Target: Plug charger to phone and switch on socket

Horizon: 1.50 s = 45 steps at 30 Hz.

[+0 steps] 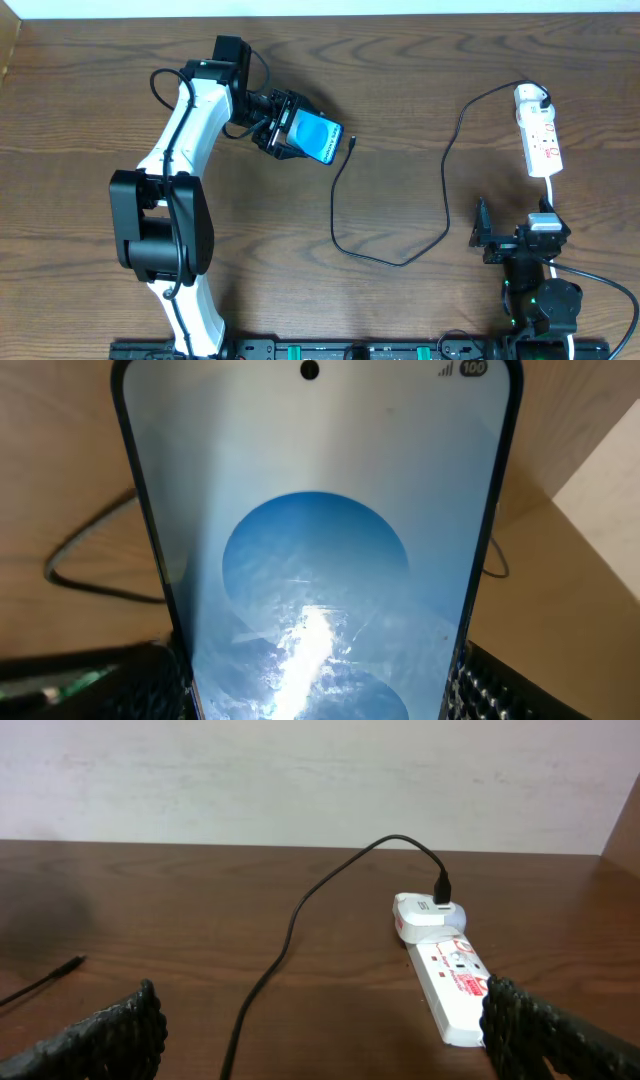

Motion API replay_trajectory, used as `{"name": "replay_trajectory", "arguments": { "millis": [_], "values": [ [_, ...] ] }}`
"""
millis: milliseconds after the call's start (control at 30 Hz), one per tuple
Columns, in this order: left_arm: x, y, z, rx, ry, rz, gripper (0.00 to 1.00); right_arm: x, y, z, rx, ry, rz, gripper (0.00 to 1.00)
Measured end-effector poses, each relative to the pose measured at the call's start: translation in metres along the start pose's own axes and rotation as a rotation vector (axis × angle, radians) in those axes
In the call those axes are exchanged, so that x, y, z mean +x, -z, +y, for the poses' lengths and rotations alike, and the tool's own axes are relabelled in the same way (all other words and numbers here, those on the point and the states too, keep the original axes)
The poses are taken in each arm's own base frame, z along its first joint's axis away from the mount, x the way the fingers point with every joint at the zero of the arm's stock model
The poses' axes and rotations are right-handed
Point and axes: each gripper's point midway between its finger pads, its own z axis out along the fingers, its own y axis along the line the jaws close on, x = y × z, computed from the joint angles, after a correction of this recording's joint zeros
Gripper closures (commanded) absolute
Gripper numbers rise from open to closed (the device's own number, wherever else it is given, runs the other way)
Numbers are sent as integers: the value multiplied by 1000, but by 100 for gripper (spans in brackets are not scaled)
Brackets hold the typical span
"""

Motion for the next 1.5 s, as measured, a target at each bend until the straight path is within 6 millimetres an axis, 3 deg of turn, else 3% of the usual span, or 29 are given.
{"name": "replay_trajectory", "arguments": {
  "millis": [300, 733, 1500],
  "values": [
    [13, 1, -6, 33, 63, 74, 41, 0, 0, 0, 0, 0, 0, 1],
    [16, 1, -8, 38, 147, 96, 41, 0, 0, 0, 0, 0, 0, 1],
    [28, 3, -14, 67, 156, 168, 41, 0, 0, 0, 0, 0, 0, 1]
  ]
}}
